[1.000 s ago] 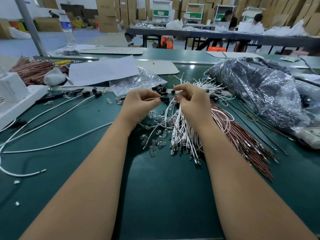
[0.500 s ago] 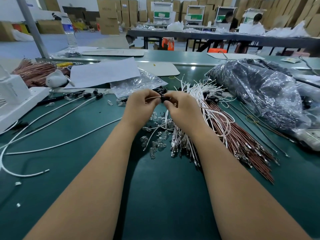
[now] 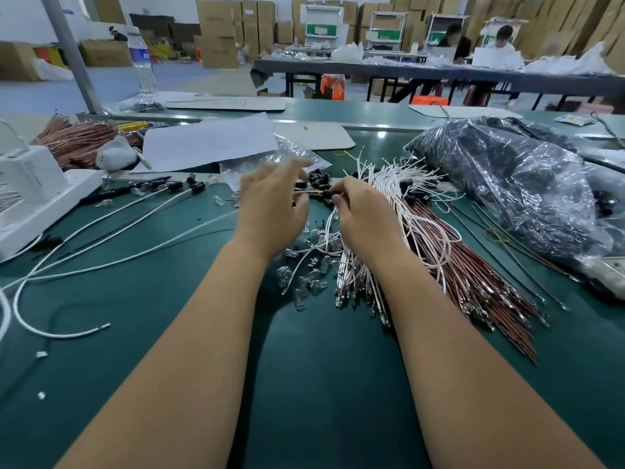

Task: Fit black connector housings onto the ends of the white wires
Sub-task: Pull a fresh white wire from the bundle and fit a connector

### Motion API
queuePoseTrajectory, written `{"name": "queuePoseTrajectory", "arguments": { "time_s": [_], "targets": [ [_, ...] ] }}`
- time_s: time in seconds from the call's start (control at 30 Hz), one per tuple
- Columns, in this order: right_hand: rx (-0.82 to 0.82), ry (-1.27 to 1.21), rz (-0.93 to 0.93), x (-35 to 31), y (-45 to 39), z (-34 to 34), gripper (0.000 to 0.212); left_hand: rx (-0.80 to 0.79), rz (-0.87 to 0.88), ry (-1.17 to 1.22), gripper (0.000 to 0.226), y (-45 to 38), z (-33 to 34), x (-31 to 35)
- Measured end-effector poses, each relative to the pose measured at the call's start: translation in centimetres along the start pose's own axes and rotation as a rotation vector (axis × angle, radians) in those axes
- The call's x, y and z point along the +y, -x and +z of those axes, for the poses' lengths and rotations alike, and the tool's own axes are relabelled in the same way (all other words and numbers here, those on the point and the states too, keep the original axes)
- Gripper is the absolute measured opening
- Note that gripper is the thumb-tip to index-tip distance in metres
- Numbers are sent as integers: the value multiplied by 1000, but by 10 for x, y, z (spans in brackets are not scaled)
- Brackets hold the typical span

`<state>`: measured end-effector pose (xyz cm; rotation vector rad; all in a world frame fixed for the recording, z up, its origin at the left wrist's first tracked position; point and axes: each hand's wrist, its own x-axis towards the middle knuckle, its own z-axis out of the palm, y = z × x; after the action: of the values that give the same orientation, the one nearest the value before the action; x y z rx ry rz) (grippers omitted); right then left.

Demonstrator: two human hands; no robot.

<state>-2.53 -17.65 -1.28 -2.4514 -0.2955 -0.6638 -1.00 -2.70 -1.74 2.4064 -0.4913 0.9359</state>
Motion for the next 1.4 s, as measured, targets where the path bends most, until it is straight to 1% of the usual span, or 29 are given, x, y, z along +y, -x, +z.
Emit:
{"name": "queuePoseTrajectory", "arguments": {
  "time_s": [0.03, 0.07, 0.13, 0.17, 0.33, 0.43, 0.5, 0.57, 0.63, 0.67, 0.8, 0.97, 1.2, 1.4],
  "targets": [
    [3, -39, -14, -2, 0, 0, 17, -48, 56, 49, 41, -1, 2, 5],
    [6, -67, -25, -3, 1, -1, 18, -104, 60, 117, 43, 0, 2, 9],
    [1, -98, -27, -4, 1, -2, 19, -192, 6, 239, 47, 1, 2, 12],
    [-7, -109, -22, -3, 1, -3, 19, -202, -9, 257, 47, 1, 1, 11],
    [-7, -104, -18, 1, 1, -1, 16, -173, -87, 227, 31, 0, 0, 3],
    [0, -139, -23, 2, 0, -1, 16, -114, -55, 244, 16, 2, 0, 6],
    [30, -192, -23, 2, 0, -1, 15, -70, -55, 274, 10, 1, 1, 9],
    [75, -222, -14, 2, 0, -2, 22, -34, -93, 281, 8, 0, 2, 7],
    [108, -237, 10, 4, 0, -3, 29, -7, -138, 302, 7, 0, 2, 4],
    [123, -247, 27, 5, 0, -3, 29, 0, -152, 318, 7, 1, 2, 2],
    [159, -302, 97, 9, -1, -4, 15, 13, -168, 336, 9, 2, 1, 0],
    [192, -372, 113, 7, -1, -7, 8, 7, -163, 338, 8, 1, 1, -1],
    [183, -477, 171, 6, -3, -10, 11, -10, -142, 343, 7, 2, 3, 0],
    [121, -431, 138, 4, -1, -8, 13, -78, -137, 391, 3, 1, 1, 4]
  ]
}}
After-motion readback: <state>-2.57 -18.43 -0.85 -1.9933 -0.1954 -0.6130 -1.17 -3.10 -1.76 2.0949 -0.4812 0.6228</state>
